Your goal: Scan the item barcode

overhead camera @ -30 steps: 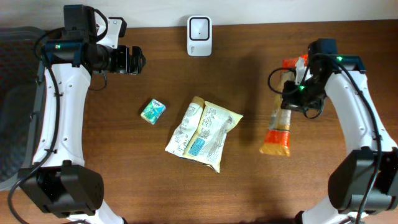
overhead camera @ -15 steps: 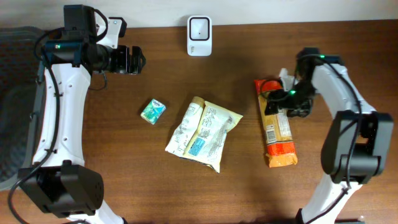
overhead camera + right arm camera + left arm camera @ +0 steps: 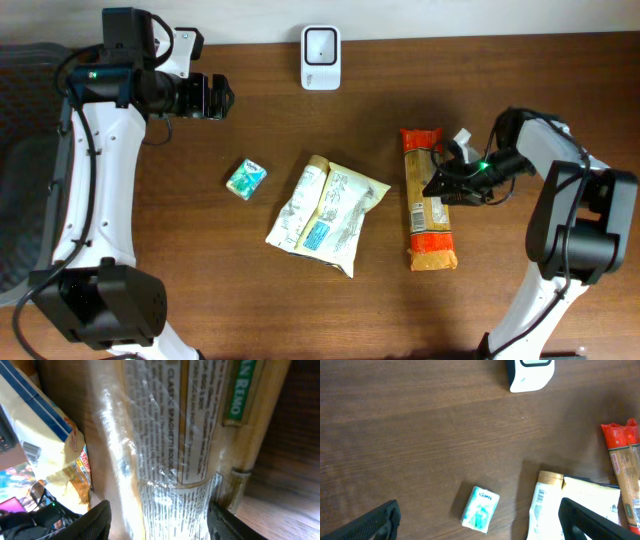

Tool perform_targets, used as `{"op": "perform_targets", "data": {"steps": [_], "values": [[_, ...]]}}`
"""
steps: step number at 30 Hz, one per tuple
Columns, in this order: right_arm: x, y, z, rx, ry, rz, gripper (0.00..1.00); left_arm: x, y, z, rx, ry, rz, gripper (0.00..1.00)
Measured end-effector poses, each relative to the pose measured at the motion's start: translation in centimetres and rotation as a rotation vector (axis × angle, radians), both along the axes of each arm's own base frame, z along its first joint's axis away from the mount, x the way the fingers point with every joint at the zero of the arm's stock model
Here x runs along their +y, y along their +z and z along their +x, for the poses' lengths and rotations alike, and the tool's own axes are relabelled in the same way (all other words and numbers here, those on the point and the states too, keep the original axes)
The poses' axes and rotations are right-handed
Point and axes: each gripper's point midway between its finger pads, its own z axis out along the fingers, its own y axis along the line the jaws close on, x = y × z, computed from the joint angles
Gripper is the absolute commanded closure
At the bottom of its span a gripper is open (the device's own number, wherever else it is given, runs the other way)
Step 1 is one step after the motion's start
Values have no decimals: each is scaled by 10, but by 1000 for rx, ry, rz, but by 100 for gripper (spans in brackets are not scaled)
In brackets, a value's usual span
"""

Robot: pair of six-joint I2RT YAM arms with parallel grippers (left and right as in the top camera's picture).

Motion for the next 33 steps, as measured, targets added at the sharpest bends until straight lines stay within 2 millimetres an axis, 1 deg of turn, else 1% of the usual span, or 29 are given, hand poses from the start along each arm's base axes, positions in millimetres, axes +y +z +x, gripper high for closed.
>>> {"op": "perform_targets", "data": {"steps": [2,3,5,7,8,9,10,11,13,14,16,17,19,21,22,23,27,28,30,32,33], "values": [[-11,10,11,-9,-28,-70,32,0,0,0,0,0,0,1],[-16,16,13,-14,-45,-110,29,0,0,0,0,0,0,1],[-32,24,15,-11,-94,-219,28,0,0,0,0,0,0,1],[-39,18,20,-20,-117,-270,28,0,0,0,0,0,0,1],[-39,11,21,-29,-125,-279,28,0,0,0,-1,0,0,1],[-35,2,17,-17,-118,-280,28,0,0,0,-1,0,0,1],[-29,-9,16,-25,-109,-279,28,0,0,0,0,0,0,1],[-22,-15,14,-22,-104,-272,28,0,0,0,0,0,0,1],[-12,-16,21,-64,-108,-258,28,0,0,0,0,0,0,1],[-4,-17,29,-113,-117,-249,32,0,0,0,0,0,0,1],[10,-17,35,-170,-118,-238,49,0,0,0,0,0,0,1],[16,-19,36,-192,-115,-230,70,0,0,0,0,0,0,1],[28,-21,33,-202,-100,-198,78,0,0,0,0,0,0,1],[33,-18,33,-197,-108,-168,90,0,0,0,0,0,0,1],[35,-18,32,-194,-110,-157,93,0,0,0,0,0,0,1],[36,-17,32,-192,-113,-148,96,0,0,0,0,0,0,1],[48,-12,28,-172,-107,-67,96,0,0,0,0,0,0,1],[57,-7,21,-151,-83,5,96,0,0,0,0,0,0,1],[63,-3,6,-90,-66,72,96,0,0,0,0,0,0,1],[57,12,1,-52,-75,88,96,0,0,0,0,0,0,1],[50,27,2,-53,-90,82,96,0,0,0,0,0,0,1]]}}
